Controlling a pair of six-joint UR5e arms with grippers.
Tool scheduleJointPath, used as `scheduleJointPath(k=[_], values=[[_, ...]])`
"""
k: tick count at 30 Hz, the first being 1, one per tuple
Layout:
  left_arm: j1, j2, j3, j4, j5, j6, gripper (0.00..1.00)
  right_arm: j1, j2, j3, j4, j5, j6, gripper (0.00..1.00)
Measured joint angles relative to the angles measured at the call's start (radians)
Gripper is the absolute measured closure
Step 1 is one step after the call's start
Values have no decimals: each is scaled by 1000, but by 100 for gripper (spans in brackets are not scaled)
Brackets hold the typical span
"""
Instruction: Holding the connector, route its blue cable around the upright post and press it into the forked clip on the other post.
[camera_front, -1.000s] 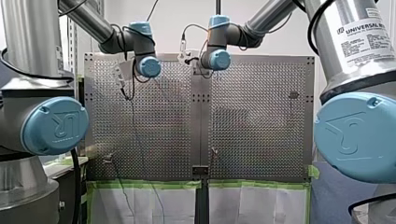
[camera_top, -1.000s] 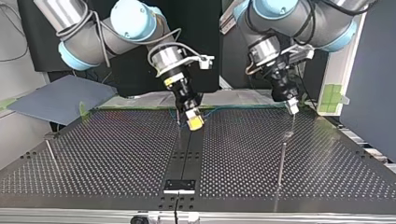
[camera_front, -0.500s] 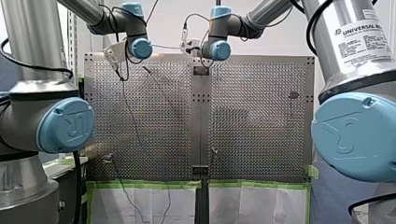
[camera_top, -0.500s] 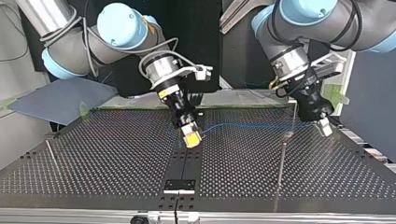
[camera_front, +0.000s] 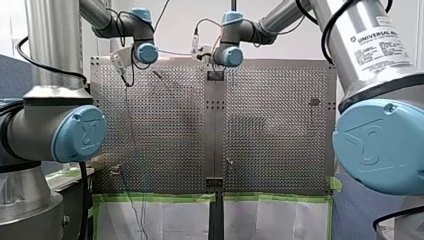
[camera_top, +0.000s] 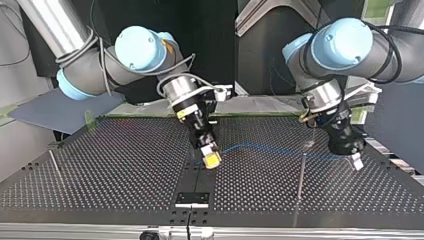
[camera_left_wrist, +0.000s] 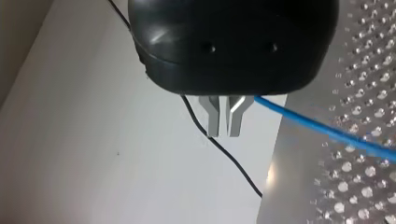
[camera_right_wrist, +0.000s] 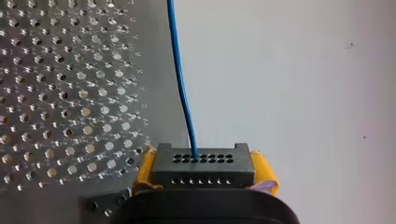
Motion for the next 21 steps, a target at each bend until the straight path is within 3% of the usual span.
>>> scheduleJointPath(k=[11,21], values=[[94,-106,106,-12,106,-56,83,-7,62,-70,15,-11,0,100],[118,-185,185,-13,185,-97,83,-13,75,-82,3,-13,-1,100]])
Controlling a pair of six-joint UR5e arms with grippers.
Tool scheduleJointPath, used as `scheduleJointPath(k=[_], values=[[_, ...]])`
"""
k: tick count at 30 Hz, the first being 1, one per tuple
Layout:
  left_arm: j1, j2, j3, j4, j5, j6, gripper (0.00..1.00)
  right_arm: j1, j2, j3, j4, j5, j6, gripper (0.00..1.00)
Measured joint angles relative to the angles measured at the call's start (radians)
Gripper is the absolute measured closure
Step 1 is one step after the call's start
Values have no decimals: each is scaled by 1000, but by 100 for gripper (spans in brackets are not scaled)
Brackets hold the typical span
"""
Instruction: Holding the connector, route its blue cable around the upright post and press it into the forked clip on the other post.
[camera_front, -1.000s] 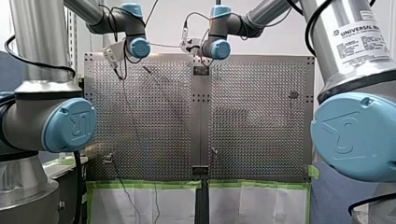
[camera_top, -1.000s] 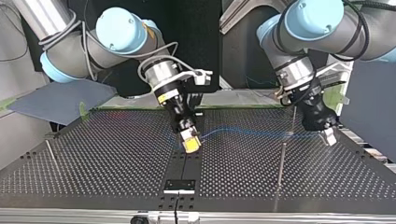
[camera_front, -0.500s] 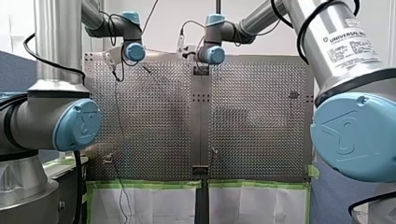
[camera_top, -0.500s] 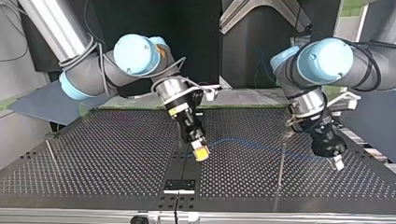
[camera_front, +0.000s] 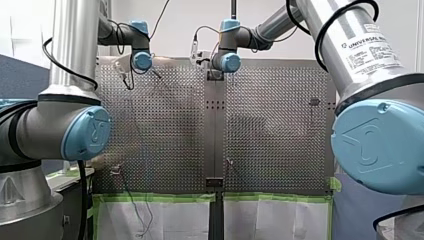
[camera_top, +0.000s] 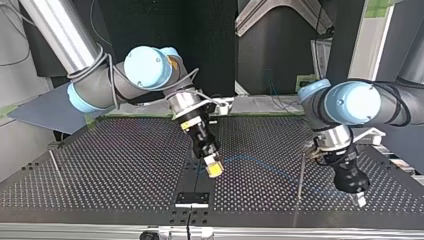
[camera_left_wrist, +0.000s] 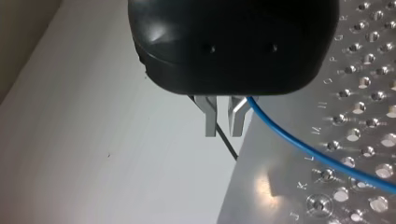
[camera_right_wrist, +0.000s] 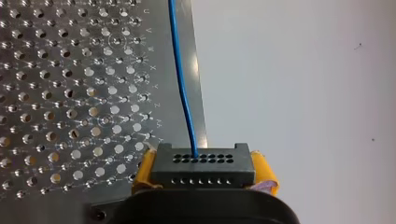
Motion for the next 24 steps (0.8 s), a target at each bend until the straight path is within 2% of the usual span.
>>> scheduleJointPath(k=[8,15,24], values=[[5,-58,49,1,60,-23,83,-4,3,-1,13,0,-4,100],[16,-69,27,12,111,-46,83,-9,8,-1,33,2,-12,100],[37,-70,11,16,122,-72,83,-14,12,-1,49,3,-20,100]])
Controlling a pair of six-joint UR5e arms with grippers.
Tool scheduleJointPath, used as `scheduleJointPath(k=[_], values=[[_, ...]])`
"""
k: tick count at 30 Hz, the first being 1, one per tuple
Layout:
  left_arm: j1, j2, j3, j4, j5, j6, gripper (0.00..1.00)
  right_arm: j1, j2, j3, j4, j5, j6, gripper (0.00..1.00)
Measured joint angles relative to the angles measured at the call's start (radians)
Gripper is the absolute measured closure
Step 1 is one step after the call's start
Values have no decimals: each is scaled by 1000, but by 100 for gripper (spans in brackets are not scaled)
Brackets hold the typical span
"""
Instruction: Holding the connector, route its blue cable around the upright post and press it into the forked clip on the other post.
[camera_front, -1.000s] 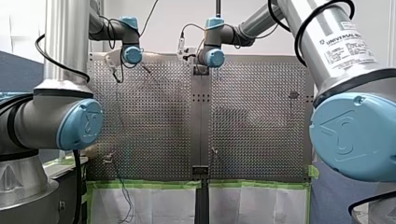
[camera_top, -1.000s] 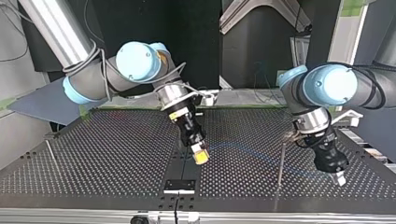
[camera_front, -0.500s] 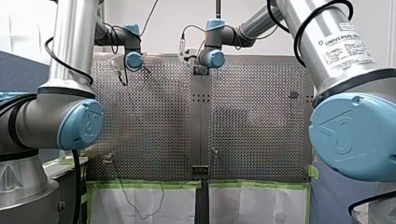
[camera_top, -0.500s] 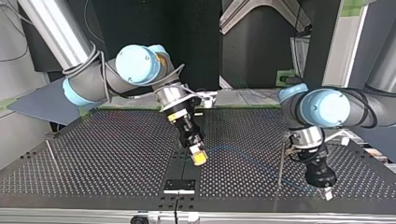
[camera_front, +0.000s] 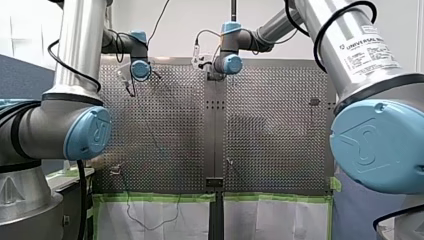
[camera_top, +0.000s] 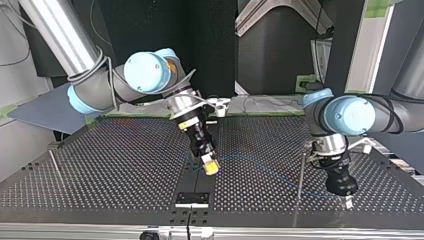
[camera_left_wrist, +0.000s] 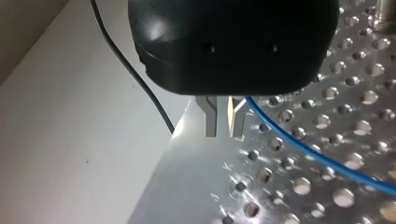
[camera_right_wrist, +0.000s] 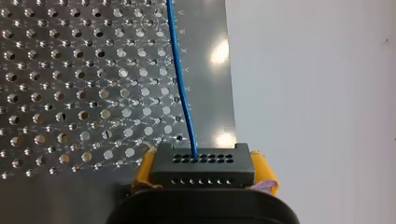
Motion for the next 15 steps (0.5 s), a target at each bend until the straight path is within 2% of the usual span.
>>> scheduleJointPath(k=[8,15], values=[[17,0,-44,40,28,-21,81,-4,6,0,2,1,-2,100],[25,0,-70,62,59,-26,81,-10,38,0,10,8,-12,100]])
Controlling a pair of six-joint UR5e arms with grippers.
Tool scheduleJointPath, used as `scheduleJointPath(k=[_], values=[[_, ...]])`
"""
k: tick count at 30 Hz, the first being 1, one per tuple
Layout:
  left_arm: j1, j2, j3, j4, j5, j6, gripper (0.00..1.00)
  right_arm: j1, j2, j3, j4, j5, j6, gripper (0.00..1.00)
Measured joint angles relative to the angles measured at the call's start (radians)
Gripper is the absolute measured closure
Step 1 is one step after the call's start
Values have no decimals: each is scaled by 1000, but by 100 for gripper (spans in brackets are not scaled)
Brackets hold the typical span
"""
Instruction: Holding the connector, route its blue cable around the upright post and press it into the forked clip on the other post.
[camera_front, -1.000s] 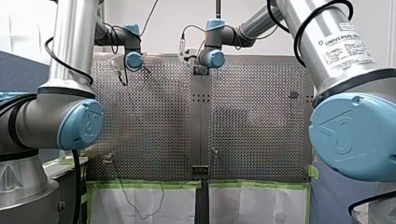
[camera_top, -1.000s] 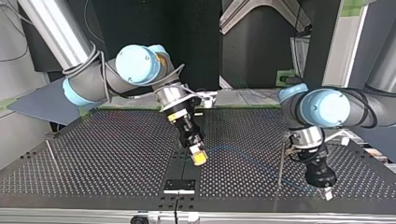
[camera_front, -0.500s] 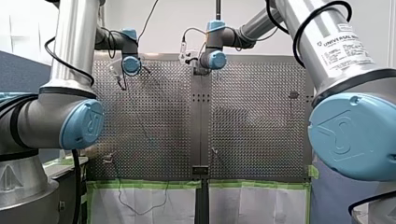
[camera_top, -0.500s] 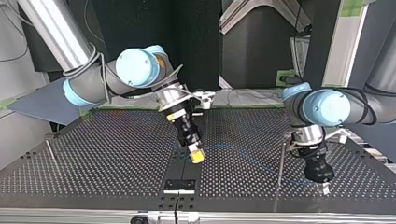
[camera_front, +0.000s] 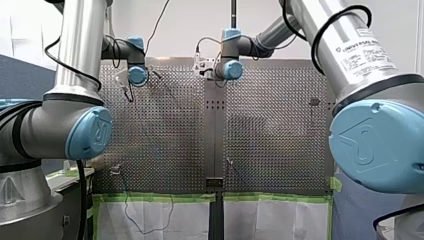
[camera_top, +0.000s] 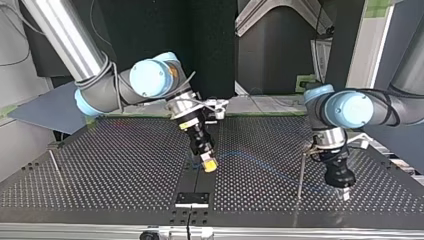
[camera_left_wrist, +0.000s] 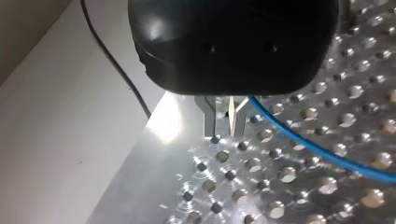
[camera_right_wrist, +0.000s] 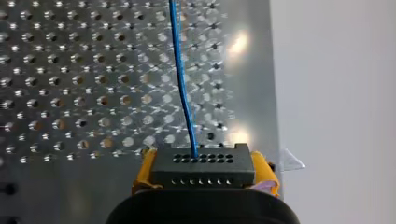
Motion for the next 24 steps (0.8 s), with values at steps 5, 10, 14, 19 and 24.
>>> scheduleJointPath(k=[5,10,14,19,24], values=[[-1,0,-6,2,13,0,81,-2,18,0,-1,4,-2,100],[0,-1,-23,9,16,-1,81,-3,35,0,6,6,-3,100],[0,-1,-50,30,19,-2,81,-3,40,0,12,6,-5,100],[-3,-1,-65,37,20,2,81,-5,44,4,28,7,-8,100],[-8,-2,-84,40,32,7,78,-7,48,21,31,9,-14,100]])
